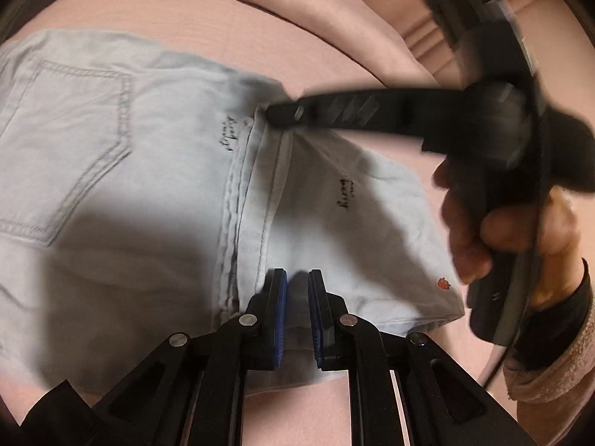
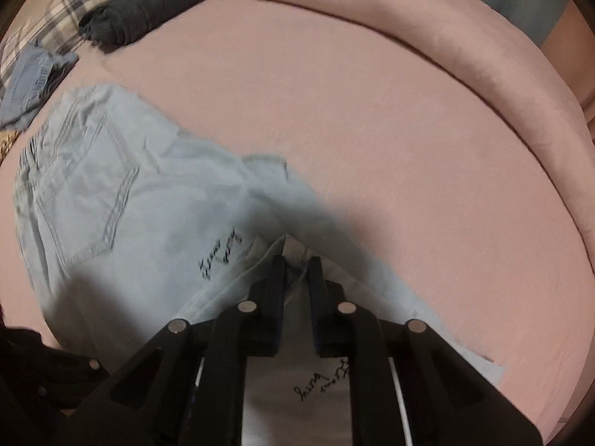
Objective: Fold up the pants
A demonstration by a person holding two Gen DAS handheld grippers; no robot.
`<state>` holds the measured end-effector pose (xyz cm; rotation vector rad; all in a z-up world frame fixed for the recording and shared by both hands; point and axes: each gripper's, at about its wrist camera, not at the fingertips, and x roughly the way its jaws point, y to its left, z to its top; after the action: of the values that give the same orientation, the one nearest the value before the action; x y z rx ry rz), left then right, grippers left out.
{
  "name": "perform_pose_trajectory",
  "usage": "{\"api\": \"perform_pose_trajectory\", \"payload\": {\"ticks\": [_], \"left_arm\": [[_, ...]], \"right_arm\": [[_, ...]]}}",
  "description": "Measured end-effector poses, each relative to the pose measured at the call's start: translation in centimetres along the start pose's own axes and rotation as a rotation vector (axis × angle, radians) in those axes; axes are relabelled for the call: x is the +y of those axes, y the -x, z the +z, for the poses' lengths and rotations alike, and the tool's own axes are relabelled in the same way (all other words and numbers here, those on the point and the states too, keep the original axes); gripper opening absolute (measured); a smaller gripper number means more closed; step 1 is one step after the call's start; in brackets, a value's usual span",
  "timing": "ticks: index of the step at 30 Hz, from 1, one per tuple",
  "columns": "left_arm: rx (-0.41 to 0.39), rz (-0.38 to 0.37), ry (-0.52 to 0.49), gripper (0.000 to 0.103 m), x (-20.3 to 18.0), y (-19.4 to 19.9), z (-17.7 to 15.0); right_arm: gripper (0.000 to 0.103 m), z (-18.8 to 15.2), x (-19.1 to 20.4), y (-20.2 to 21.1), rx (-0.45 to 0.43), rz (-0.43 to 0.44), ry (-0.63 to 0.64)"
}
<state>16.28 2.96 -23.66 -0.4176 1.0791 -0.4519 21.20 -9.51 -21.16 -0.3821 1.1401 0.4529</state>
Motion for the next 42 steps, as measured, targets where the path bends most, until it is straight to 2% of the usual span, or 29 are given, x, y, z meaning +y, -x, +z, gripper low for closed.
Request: {"api": "perform_pose_trajectory", "payload": {"ticks": [1,2,3,4,5,6,8,10,11,12,14,17,20,24,25,26,27,28,29,31,36,38,42], "left_arm": [[0.002,0.001,0.009,0.013,0.3,0.2,-0.1],[0.003,0.001,0.013,0.013,0.6,0.5,-0.3],[0.004,0.001,0.018,0.013,0.7,0.7,-0.3],[0.007,0.0,0.024,0.013,1.1,1.0,-0.3],[0.01,0.002,0.029,0.013,1.4,1.2,-0.3],[0.009,0.001,0.034,0.013,1.6,1.7,-0.4],[-0.002,-0.008,0.025,0.014,1.7,2.6,-0.5],[-0.021,-0.008,-0.011,0.014,2.4,4.2,-0.3],[-0.026,-0.021,-0.014,0.014,2.4,4.3,-0.2],[-0.028,-0.025,-0.011,0.015,2.5,4.3,0.0],[-0.045,-0.008,-0.021,0.024,2.4,3.9,0.6],[-0.025,0.007,-0.036,0.026,2.3,2.6,1.6],[-0.019,0.046,-0.063,0.026,0.7,1.0,1.4],[-0.032,0.044,-0.061,0.026,0.8,1.6,1.4],[-0.039,0.044,-0.059,0.027,0.7,2.0,1.4],[-0.053,0.052,-0.061,0.029,0.8,2.8,1.3],[-0.067,0.064,-0.064,0.034,1.0,3.6,1.2],[-0.096,0.086,-0.065,0.053,1.2,4.7,1.0],[-0.121,0.099,-0.064,0.077,1.4,5.5,0.9],[-0.173,0.117,-0.053,0.094,2.2,7.5,0.5],[-0.258,0.106,0.084,0.094,5.9,12.2,-1.0],[-0.3,0.088,0.186,0.094,8.8,14.6,-1.5],[-0.371,0.04,0.401,0.094,15.0,17.6,-3.0]], "right_arm": [[0.011,0.3,-0.3,0.3,-0.006,0.03,-0.024],[0.003,0.6,-1.0,0.8,-0.022,0.094,-0.082],[0.004,0.8,-1.5,1.1,-0.038,0.141,-0.127],[0.01,1.0,-2.1,1.2,-0.049,0.189,-0.178],[0.009,1.1,-2.7,1.2,-0.057,0.236,-0.236],[0.009,1.3,-3.1,0.9,-0.062,0.245,-0.26],[0.01,1.1,-3.0,0.9,-0.071,0.202,-0.248],[0.01,0.3,-3.8,2.6,-0.12,0.248,-0.258],[0.015,-0.5,-4.4,3.9,-0.144,0.254,-0.252],[0.015,-1.1,-4.6,4.5,-0.146,0.244,-0.232],[0.015,-2.0,-4.2,4.4,-0.091,0.228,-0.172],[0.014,-1.8,-3.1,2.8,-0.033,0.169,-0.069],[0.016,-1.2,-2.6,-0.6,0.034,0.166,-0.084],[0.016,0.3,-2.7,-0.5,-0.023,0.213,-0.125],[0.016,0.5,-3.1,0.4,-0.084,0.266,-0.146],[0.021,0.8,-3.4,1.1,-0.132,0.299,-0.176],[0.025,0.9,-3.9,1.7,-0.156,0.322,-0.215],[0.034,0.7,-4.6,2.5,-0.184,0.366,-0.269],[0.041,0.3,-4.9,3.2,-0.205,0.412,-0.3],[0.05,-0.8,-4.9,4.5,-0.228,0.457,-0.313],[0.057,-4.5,-3.1,6.6,-0.259,0.491,-0.289],[0.063,-4.8,-1.4,6.7,-0.26,0.482,-0.279],[0.065,-5.6,2.0,6.4,-0.272,0.459,-0.226]]}}
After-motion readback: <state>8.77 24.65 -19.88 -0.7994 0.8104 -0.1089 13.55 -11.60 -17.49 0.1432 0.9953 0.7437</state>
